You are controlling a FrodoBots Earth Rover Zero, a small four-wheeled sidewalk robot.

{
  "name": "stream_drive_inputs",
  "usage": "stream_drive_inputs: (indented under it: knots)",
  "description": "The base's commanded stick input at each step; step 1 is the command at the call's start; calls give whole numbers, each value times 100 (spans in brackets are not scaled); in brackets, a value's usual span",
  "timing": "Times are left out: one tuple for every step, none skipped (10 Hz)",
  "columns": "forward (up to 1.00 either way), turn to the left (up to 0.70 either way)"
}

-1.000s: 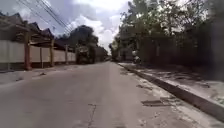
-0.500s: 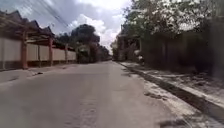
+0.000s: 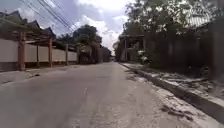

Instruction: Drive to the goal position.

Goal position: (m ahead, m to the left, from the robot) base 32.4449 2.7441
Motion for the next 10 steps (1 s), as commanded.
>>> stream_drive_inputs:
  knots:
    - [100, 0]
    - [100, 0]
    - [100, 0]
    - [100, 0]
    - [100, 0]
    - [100, 0]
    - [100, 0]
    - [100, 0]
    - [100, 0]
    - [100, -40]
